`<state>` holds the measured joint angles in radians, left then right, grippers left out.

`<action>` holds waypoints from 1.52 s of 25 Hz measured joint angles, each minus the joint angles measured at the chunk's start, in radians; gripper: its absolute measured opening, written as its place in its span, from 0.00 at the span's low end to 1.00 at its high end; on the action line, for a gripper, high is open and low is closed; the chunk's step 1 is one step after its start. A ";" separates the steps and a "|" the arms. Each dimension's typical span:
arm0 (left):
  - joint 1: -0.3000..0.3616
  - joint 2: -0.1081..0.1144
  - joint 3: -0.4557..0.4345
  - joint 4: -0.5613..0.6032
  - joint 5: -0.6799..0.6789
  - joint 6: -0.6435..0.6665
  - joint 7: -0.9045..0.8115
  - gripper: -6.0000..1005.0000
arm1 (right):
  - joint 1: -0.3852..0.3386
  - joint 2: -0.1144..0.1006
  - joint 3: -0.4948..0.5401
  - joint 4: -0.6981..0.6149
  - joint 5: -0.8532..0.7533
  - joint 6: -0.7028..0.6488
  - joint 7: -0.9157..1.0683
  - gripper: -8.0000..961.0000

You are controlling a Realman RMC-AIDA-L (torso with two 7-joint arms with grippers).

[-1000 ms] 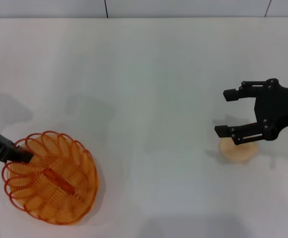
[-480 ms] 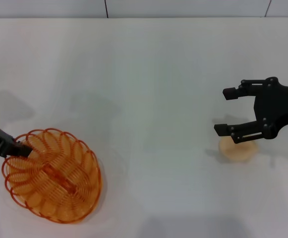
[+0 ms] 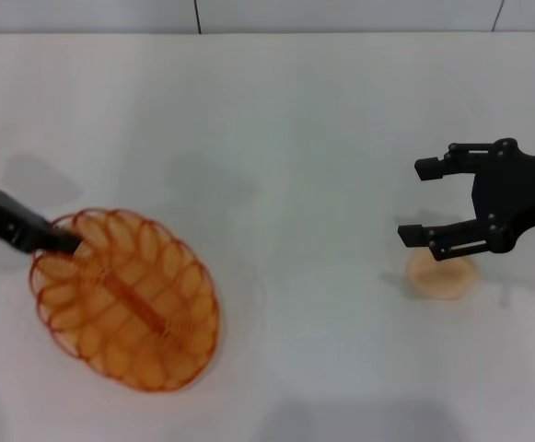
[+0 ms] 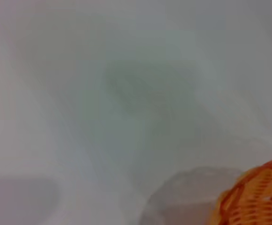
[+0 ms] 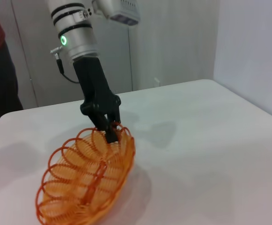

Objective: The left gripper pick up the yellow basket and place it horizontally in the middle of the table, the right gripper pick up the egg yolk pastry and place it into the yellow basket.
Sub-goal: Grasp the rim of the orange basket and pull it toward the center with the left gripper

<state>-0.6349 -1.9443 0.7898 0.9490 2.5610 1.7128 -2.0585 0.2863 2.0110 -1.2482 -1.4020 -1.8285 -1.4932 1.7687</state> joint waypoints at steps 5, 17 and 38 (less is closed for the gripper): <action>-0.020 -0.003 0.001 0.024 -0.033 0.013 -0.089 0.10 | 0.001 0.000 0.000 0.000 0.000 0.010 0.000 0.89; -0.063 -0.016 0.002 0.035 -0.047 -0.029 -0.401 0.09 | 0.009 0.000 0.002 0.000 0.021 0.029 0.001 0.89; -0.093 -0.069 0.006 -0.042 -0.049 -0.157 -0.701 0.09 | 0.011 0.000 0.012 -0.011 0.029 0.024 -0.010 0.88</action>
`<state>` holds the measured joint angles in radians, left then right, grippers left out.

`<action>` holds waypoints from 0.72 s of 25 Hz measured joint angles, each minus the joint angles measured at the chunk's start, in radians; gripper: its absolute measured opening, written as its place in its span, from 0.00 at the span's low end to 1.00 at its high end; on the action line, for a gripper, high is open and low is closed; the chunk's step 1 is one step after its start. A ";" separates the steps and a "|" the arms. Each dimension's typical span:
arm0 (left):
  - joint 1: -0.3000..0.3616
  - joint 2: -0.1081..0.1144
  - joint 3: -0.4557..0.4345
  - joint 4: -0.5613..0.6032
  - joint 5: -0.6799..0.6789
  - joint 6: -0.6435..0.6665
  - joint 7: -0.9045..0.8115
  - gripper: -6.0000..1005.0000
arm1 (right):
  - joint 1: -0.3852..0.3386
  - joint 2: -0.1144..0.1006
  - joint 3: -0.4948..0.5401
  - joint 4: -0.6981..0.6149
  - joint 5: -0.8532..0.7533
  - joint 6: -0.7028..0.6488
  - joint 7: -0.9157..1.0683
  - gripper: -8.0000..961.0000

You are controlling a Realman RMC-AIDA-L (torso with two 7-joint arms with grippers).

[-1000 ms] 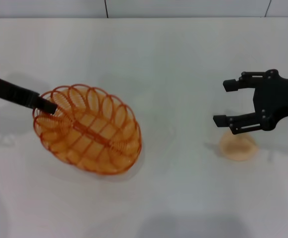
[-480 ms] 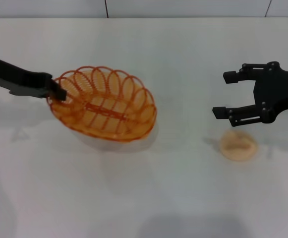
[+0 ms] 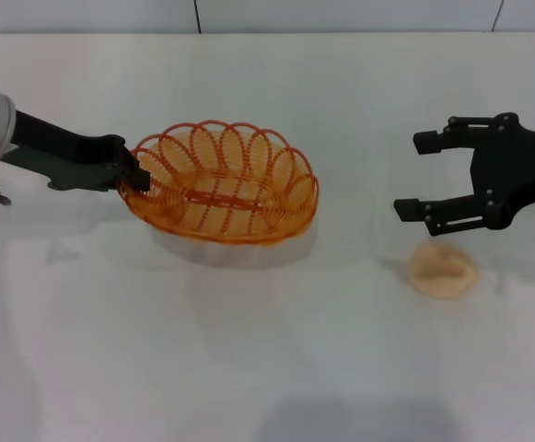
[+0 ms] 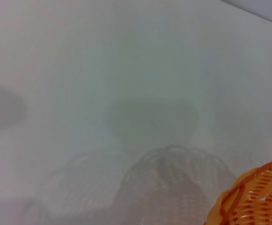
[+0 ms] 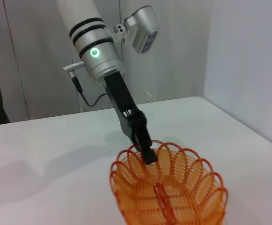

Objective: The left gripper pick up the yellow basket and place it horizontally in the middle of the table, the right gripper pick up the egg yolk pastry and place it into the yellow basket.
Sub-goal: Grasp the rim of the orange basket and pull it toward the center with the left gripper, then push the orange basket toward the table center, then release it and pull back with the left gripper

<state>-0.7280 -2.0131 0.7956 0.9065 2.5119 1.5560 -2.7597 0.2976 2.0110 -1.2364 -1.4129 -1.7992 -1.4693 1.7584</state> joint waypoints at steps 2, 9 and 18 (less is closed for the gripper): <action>0.003 0.000 -0.003 -0.013 -0.001 -0.012 -0.026 0.09 | 0.000 0.000 0.000 -0.002 0.000 -0.005 -0.001 0.88; 0.005 -0.013 -0.004 -0.046 -0.017 -0.043 -0.069 0.09 | 0.000 0.000 0.000 -0.012 0.001 -0.011 -0.011 0.88; -0.003 -0.023 -0.001 -0.095 -0.023 -0.060 -0.080 0.10 | -0.001 -0.001 0.000 -0.017 0.013 -0.023 -0.014 0.87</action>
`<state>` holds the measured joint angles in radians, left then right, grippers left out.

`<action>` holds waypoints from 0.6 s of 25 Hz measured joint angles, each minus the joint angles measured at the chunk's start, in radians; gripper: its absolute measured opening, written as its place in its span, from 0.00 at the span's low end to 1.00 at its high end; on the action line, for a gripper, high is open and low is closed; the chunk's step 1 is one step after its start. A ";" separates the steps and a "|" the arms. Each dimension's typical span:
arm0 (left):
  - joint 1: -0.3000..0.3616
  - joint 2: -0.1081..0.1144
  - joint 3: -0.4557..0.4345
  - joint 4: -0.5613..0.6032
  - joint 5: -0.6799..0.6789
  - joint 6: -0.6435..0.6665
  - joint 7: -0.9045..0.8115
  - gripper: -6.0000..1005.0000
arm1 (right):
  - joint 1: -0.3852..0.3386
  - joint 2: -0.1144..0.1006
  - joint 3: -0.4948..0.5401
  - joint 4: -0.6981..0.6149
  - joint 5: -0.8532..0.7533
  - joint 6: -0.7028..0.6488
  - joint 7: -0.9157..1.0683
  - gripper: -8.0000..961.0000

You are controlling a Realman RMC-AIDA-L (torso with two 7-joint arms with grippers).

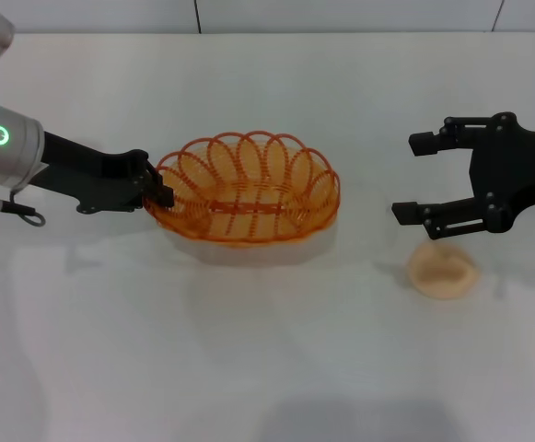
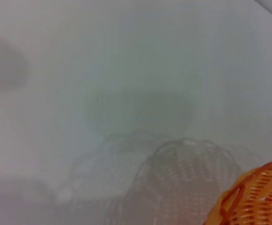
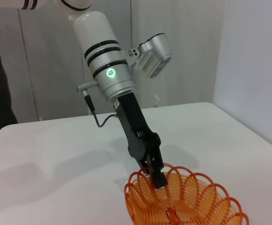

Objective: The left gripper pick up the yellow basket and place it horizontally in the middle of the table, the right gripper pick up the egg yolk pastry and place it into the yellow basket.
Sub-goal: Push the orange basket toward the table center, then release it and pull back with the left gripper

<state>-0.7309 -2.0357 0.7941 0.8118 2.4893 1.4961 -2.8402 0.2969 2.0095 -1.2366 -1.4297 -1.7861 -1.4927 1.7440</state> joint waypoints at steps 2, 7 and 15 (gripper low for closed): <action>-0.001 -0.002 0.002 0.000 -0.001 -0.004 -0.001 0.10 | 0.000 0.000 0.000 0.000 0.003 0.000 0.000 0.87; -0.011 -0.015 0.002 -0.013 -0.002 -0.012 -0.002 0.11 | 0.000 0.000 0.000 0.000 0.010 -0.005 0.000 0.87; -0.047 -0.023 0.002 -0.092 -0.003 -0.050 0.004 0.12 | -0.004 0.000 0.000 -0.002 0.014 -0.011 -0.011 0.87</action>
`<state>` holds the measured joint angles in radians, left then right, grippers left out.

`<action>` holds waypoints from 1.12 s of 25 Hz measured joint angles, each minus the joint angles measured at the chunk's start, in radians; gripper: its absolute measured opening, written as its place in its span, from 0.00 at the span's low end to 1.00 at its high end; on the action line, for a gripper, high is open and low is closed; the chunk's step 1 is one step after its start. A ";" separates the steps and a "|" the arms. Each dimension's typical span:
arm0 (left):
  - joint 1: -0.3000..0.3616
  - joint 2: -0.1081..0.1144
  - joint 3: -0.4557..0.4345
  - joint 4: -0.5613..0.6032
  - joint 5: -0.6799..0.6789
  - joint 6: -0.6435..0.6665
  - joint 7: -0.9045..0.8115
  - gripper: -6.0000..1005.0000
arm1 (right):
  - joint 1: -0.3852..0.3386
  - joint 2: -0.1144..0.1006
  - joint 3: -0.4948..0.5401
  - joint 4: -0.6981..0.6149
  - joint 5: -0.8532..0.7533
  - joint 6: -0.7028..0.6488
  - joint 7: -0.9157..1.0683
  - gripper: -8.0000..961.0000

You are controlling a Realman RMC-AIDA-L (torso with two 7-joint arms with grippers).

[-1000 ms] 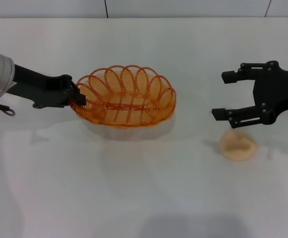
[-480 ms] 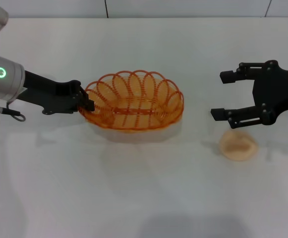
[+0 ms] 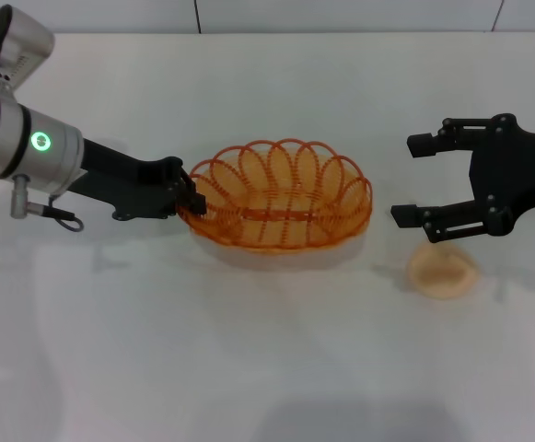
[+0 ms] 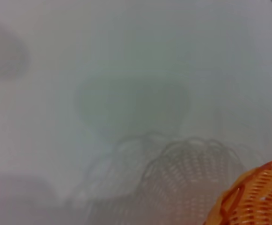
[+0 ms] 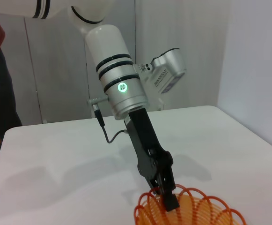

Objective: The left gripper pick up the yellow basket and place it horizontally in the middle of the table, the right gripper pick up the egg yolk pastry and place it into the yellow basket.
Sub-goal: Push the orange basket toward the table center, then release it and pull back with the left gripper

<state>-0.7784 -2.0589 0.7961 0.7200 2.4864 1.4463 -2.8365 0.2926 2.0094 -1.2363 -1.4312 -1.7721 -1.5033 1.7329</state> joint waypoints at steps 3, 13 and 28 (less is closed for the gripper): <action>-0.003 -0.004 0.001 -0.015 0.000 -0.022 0.001 0.12 | -0.002 0.000 0.000 0.000 0.009 -0.006 -0.009 0.87; -0.024 -0.015 0.003 -0.046 -0.003 -0.037 0.004 0.13 | -0.006 0.000 0.001 0.001 0.010 -0.016 -0.015 0.87; -0.040 0.008 0.034 -0.053 0.038 -0.032 -0.006 0.15 | -0.007 0.000 0.003 0.002 0.022 -0.028 -0.015 0.87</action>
<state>-0.8185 -2.0513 0.8302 0.6674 2.5243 1.4143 -2.8424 0.2851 2.0095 -1.2333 -1.4296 -1.7504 -1.5309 1.7180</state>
